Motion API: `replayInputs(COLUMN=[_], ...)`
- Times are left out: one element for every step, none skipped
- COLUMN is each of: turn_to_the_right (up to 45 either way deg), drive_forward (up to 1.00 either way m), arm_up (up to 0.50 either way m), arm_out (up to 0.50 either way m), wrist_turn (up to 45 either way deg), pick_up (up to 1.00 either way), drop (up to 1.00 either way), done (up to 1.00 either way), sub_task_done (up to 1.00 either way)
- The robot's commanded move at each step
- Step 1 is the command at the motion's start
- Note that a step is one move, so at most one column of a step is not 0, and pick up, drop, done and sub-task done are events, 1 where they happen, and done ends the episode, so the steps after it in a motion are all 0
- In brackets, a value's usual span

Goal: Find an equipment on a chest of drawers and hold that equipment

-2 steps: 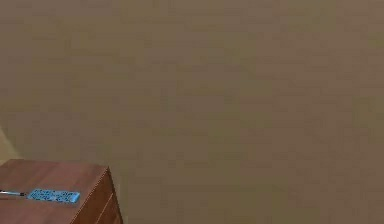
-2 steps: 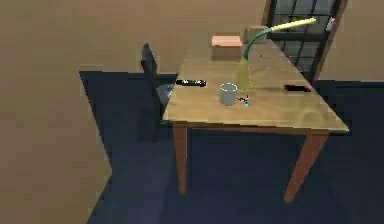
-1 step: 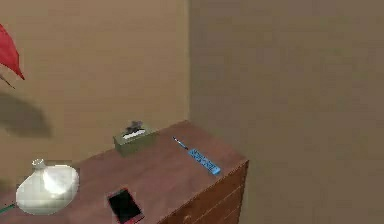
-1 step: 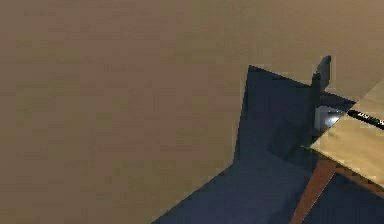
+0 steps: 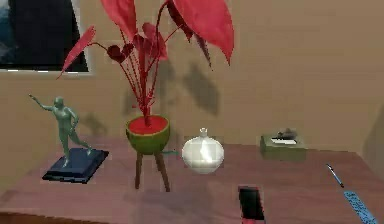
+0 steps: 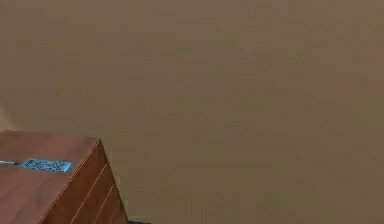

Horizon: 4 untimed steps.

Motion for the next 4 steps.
replayInputs(turn_to_the_right=[-45.0,-21.0,0.0,0.0], drive_forward=[0.00,0.00,0.00,0.00], arm_up=[0.00,0.00,0.50,0.38], arm_out=[0.00,0.00,0.00,0.00], wrist_turn=[0.0,0.0,0.0,0.0], pick_up=[0.00,0.00,0.00,0.00], drop=[0.00,0.00,0.00,0.00], done=[0.00,0.00,0.00,0.00], sub_task_done=[0.00,0.00,0.00,0.00])
